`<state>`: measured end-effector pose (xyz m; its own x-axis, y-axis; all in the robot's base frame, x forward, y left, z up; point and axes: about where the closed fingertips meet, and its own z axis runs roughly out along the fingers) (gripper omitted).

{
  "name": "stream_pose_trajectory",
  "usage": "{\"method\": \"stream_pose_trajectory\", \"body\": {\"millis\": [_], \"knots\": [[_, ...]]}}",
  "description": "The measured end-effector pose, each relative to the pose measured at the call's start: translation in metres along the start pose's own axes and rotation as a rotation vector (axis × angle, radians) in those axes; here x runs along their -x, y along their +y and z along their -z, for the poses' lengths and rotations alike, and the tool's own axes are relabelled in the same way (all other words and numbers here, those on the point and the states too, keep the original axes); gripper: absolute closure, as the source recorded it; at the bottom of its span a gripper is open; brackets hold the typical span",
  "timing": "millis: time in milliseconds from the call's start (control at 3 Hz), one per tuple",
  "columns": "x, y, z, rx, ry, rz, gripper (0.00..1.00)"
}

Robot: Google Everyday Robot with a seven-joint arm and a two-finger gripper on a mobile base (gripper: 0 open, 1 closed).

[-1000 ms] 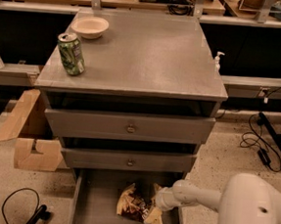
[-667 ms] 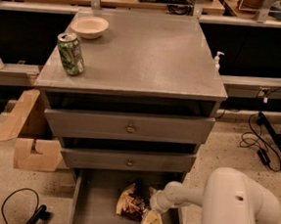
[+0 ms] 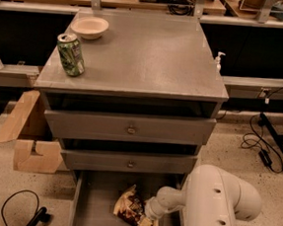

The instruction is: Pick brown chip bag from bottom drawer and place on counter

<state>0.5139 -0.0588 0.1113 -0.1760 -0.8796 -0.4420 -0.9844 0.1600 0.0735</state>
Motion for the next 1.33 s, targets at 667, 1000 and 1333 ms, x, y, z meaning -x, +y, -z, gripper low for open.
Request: {"method": "stream_pose_trajectory", "body": {"millis": [667, 1000, 1333], "knots": [[0.003, 0.003, -0.004, 0.009, 0.004, -0.006, 0.88], [0.003, 0.003, -0.004, 0.009, 0.004, -0.006, 1.00], [0.008, 0.008, 0.009, 0.020, -0.033, 0.018, 1.00]]}}
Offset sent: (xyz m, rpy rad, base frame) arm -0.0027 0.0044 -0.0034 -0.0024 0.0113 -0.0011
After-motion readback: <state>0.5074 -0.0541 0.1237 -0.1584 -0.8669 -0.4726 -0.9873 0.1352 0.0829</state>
